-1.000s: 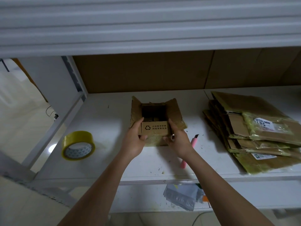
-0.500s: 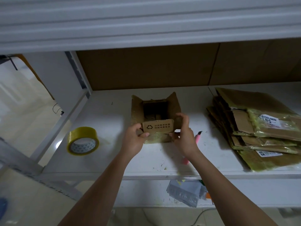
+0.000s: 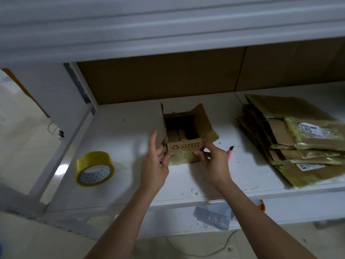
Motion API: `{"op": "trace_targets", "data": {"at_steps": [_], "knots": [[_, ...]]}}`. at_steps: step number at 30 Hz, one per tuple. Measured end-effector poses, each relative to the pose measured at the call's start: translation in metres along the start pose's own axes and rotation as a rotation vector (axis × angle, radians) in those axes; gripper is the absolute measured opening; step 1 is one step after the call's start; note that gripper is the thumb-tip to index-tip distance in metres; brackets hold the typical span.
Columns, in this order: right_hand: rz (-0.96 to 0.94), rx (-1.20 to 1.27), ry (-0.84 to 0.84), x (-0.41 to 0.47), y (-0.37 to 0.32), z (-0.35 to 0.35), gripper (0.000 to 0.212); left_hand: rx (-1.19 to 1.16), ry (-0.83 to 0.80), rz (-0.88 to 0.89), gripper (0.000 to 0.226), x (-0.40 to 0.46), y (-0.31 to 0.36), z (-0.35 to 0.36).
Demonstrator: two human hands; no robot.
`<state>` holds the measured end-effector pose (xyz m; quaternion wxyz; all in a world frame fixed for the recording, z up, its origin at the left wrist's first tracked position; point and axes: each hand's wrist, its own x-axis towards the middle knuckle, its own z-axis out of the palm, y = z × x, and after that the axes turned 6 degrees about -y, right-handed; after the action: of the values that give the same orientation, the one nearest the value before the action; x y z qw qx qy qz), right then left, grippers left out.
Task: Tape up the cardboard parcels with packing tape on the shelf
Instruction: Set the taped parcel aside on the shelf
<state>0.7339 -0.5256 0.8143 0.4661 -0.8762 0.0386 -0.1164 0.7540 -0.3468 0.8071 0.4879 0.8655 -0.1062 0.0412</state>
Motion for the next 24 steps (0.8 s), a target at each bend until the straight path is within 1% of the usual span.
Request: {"op": "trace_targets", "data": {"at_steps": [2, 4, 6, 9, 11, 12, 13, 14, 15, 16, 17, 19, 20, 22, 24], "knots": [[0.014, -0.027, 0.006, 0.003, 0.0, 0.0, 0.006, 0.062, 0.006, 0.04, 0.066, 0.005, -0.004, 0.003], [0.024, -0.059, 0.007, 0.004, -0.001, 0.001, 0.005, 0.077, 0.002, 0.056, 0.053, 0.009, -0.008, 0.002], [0.04, -0.083, 0.01, 0.004, -0.001, 0.004, 0.007, 0.002, -0.054, 0.027, 0.052, 0.013, -0.01, -0.003], [0.065, -0.107, 0.031, 0.005, -0.006, 0.005, 0.008, -0.101, -0.184, -0.02, 0.054, 0.022, -0.008, -0.013], [0.081, -0.094, 0.021, 0.007, -0.008, 0.005, 0.009, -0.137, -0.253, -0.058, 0.047, 0.028, -0.008, -0.02], [0.085, -0.082, 0.015, 0.008, -0.01, 0.005, 0.015, -0.132, -0.283, -0.07, 0.039, 0.03, -0.008, -0.022], [0.081, -0.061, 0.017, 0.008, -0.01, 0.005, 0.025, -0.121, -0.309, -0.072, 0.031, 0.032, -0.01, -0.024], [0.076, -0.043, 0.027, 0.008, -0.01, 0.004, 0.037, -0.122, -0.329, -0.074, 0.027, 0.032, -0.008, -0.025], [0.069, -0.039, 0.048, 0.007, -0.009, 0.001, 0.043, -0.162, -0.342, -0.07, 0.029, 0.032, -0.002, -0.027], [0.068, -0.04, 0.077, 0.006, -0.008, -0.002, 0.043, -0.241, -0.337, -0.064, 0.034, 0.03, 0.006, -0.031], [0.076, -0.032, 0.102, 0.005, -0.009, -0.007, 0.036, -0.339, -0.304, -0.055, 0.04, 0.029, 0.016, -0.033], [0.08, 0.043, 0.134, 0.008, -0.013, -0.021, 0.021, -0.497, -0.147, -0.04, 0.04, 0.026, 0.036, -0.037], [0.064, 0.072, 0.164, 0.009, -0.016, -0.029, 0.017, -0.541, -0.063, -0.031, 0.037, 0.026, 0.043, -0.037], [0.016, 0.119, 0.207, 0.013, -0.024, -0.05, 0.013, -0.577, 0.029, -0.025, 0.03, 0.03, 0.051, -0.03], [-0.025, 0.158, 0.243, 0.013, -0.03, -0.076, 0.009, -0.491, 0.019, 0.02, 0.026, 0.035, 0.061, -0.017]]}}
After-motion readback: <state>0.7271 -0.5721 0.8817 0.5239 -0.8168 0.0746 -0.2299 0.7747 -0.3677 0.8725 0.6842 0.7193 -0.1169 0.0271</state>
